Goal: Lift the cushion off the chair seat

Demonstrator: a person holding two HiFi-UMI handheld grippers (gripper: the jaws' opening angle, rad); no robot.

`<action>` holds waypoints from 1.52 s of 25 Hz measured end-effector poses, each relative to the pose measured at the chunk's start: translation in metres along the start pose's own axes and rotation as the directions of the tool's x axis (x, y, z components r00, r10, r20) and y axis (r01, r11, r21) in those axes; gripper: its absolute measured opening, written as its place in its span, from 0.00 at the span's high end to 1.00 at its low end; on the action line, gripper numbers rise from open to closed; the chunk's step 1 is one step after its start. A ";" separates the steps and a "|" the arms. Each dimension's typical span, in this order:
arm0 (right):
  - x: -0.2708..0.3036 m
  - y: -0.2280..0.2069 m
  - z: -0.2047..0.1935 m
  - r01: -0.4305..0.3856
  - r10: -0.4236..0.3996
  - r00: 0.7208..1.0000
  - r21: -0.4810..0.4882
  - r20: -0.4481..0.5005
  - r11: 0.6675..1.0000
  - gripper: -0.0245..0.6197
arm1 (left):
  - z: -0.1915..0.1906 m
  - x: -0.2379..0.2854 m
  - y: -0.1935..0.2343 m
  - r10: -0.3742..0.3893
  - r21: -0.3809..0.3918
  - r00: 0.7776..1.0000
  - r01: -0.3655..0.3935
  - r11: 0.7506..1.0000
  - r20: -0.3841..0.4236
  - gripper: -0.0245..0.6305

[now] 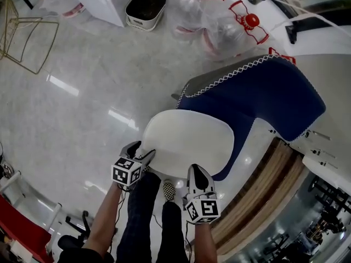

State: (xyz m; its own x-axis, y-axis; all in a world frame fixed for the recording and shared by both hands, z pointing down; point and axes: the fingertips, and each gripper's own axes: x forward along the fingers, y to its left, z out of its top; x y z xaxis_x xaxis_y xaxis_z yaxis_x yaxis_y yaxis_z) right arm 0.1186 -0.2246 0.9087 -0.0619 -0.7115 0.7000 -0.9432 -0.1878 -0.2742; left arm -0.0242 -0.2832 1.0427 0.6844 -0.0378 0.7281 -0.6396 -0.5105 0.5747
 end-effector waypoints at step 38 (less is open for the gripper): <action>-0.081 0.006 0.039 0.086 -0.091 0.989 0.041 0.119 0.995 0.91 | 0.042 -0.075 -0.112 -0.088 0.177 0.984 0.060 0.982 0.154 0.90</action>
State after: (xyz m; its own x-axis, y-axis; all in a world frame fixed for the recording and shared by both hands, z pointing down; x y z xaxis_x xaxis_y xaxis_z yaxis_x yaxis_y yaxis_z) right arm 0.1306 -0.1949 0.8243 0.0630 -0.7668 0.6388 -0.9308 -0.2762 -0.2396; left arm 0.0106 -0.2591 0.9083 0.7835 -0.1245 0.6088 -0.5255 -0.6556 0.5422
